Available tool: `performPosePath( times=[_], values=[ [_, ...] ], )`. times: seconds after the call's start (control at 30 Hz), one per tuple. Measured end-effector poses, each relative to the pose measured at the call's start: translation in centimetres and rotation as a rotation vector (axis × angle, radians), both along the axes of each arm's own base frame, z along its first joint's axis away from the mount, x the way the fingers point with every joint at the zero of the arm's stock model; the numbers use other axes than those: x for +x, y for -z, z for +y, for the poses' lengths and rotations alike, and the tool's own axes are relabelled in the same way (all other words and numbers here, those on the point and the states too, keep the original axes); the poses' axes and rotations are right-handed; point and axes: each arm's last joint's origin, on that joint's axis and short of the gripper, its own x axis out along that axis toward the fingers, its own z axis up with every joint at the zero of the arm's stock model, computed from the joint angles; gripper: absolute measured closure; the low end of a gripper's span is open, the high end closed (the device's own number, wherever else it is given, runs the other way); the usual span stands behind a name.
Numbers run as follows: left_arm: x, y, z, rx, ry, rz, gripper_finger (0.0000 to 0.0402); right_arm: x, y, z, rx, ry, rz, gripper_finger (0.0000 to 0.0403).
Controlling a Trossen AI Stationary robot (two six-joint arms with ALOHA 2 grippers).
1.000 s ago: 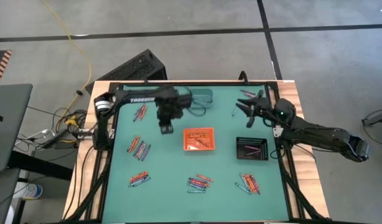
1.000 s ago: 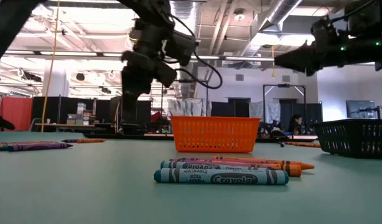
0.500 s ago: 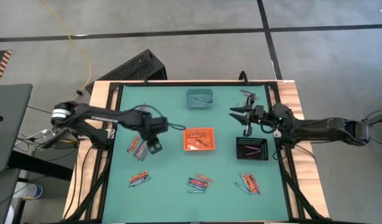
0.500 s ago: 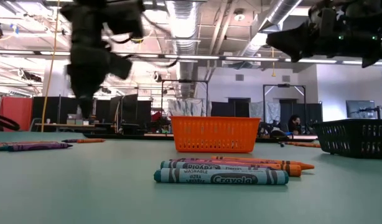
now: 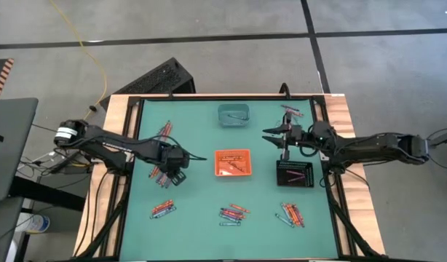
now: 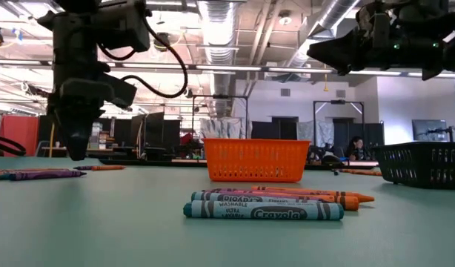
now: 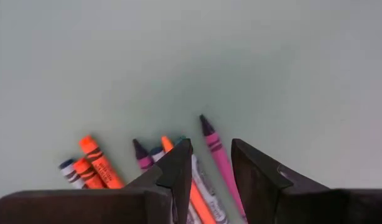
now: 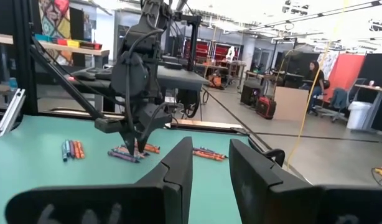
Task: Sort crayons
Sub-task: Put the violet crayon into the black bin
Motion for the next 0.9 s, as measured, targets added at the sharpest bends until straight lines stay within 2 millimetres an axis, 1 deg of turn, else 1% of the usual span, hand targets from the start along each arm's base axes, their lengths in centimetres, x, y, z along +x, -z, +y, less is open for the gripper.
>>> performPosePath(
  times=[0.13, 0.33, 0.5, 0.9],
  values=[
    [0.32, -0.07, -0.02, -0.014, -0.017, -0.034, 0.0299, 0.04, 0.06, -0.01, -0.004, 0.001, 0.004, 0.0295],
    [0.3, -0.07, -0.11, -0.03, -0.028, -0.032, 0.0299, 0.03, 0.06, -0.01, -0.004, 0.001, 0.004, 0.0295],
    [0.26, -0.06, -0.66, -0.037, -0.014, -0.03, 0.0299, 0.03, 0.06, -0.01, -0.003, 0.001, 0.005, 0.0295],
    [0.24, -0.06, -0.84, 0.01, -0.02, -0.035, 0.0299, 0.03, 0.06, -0.01, -0.003, 0.001, 0.005, 0.0295]
  ],
)
